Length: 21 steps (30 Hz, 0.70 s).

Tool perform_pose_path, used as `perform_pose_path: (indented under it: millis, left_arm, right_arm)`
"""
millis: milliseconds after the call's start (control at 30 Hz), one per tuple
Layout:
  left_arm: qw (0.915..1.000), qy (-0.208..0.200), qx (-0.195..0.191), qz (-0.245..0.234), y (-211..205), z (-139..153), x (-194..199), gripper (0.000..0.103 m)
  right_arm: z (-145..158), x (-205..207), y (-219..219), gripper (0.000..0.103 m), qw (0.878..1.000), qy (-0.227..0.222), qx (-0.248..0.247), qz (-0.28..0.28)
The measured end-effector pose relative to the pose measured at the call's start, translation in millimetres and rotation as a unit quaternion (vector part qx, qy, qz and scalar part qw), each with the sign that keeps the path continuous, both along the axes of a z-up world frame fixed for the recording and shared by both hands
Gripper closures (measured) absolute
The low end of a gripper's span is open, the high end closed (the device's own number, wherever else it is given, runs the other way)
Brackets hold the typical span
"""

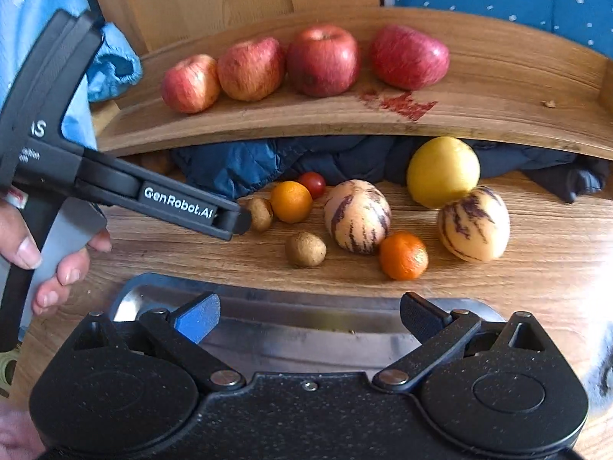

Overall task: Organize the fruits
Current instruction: 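Grasp a small brown kiwi with each gripper beneath the shelf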

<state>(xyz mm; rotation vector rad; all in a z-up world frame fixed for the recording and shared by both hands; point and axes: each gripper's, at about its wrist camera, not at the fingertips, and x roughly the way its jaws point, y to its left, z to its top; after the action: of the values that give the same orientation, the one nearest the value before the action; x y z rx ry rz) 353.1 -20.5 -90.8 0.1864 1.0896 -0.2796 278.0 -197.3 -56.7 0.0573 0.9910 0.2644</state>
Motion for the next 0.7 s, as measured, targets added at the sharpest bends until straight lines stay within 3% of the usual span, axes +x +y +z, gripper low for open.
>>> perform_pose_path:
  millis: [100, 267, 467, 567, 633, 700]
  left_arm:
    - [0.9998, 0.006, -0.018, -0.007, 2, -5, 8, 0.002]
    - [0.9981, 0.022, -0.052, -0.026, 1, -11, 13, 0.015]
    - [0.9971, 0.011, -0.067, -0.034, -1, -13, 14, 0.025]
    - [0.9962, 0.01, -0.078, -0.036, 0, -10, 13, 0.033]
    - [0.9951, 0.012, -0.089, -0.041, 0, -8, 13, 0.044]
    - [0.9944, 0.014, -0.095, -0.044, 0, -6, 13, 0.044]
  right_arm:
    - [-5, 10, 8, 0.009, 1.0, 0.004, -0.011, 0.004]
    - [-13, 25, 18, 0.023, 1.0, 0.013, -0.028, -0.001]
    - [-17, 32, 23, 0.039, 0.999, 0.011, -0.04, -0.007]
    - [-19, 35, 24, 0.042, 0.999, 0.011, -0.043, -0.012]
    - [-19, 37, 24, 0.043, 0.999, 0.012, -0.041, -0.015]
    - [-20, 38, 24, 0.046, 0.999, 0.014, -0.042, -0.016]
